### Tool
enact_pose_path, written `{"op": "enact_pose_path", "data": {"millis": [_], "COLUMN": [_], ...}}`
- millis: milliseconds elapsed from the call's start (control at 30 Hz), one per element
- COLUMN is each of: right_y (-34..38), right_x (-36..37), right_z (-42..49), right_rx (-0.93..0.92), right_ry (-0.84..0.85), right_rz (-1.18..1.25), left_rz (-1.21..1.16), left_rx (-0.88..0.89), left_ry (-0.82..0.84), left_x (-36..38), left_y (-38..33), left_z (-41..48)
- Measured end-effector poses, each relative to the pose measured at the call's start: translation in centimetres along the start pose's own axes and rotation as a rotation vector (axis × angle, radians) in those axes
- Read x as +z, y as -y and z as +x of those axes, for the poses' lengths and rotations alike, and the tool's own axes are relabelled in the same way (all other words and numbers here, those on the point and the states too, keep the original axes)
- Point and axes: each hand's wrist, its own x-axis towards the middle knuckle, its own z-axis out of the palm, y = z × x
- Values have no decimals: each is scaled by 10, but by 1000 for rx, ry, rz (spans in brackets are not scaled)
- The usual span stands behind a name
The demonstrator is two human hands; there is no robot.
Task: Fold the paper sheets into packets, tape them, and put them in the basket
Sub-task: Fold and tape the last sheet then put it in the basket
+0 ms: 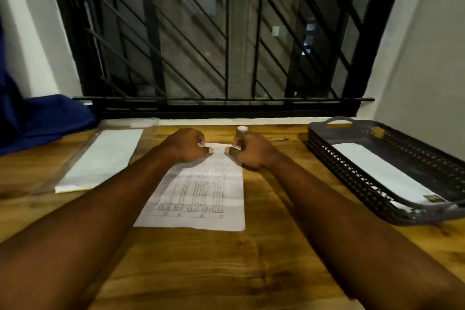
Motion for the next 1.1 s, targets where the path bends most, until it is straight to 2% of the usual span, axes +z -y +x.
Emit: {"op": "enact_pose_path", "data": {"millis": [100,200,433,633,800,1100], "right_y": [8,12,12,4,0,4], "right_x": [22,31,35,42,47,27], "right_z": [8,16,43,58,64,62], "right_rx": [-116,-210,-299,-272,-261,-173], "right_ry": [55,45,70,-29,-34,11], "right_rz": [-132,-169,-268,-182,-147,127], "left_rz": [-18,-8,51,87,98,-6], "left_rx": [-43,-26,35,60,77,207], "left_ry": [92,65,34,-4,-22,-118], "left_x": [0,2,6,11,14,0], "left_y": [30,48,71,79,83,73], "left_z": [-8,-13,-2,14,25,21]}}
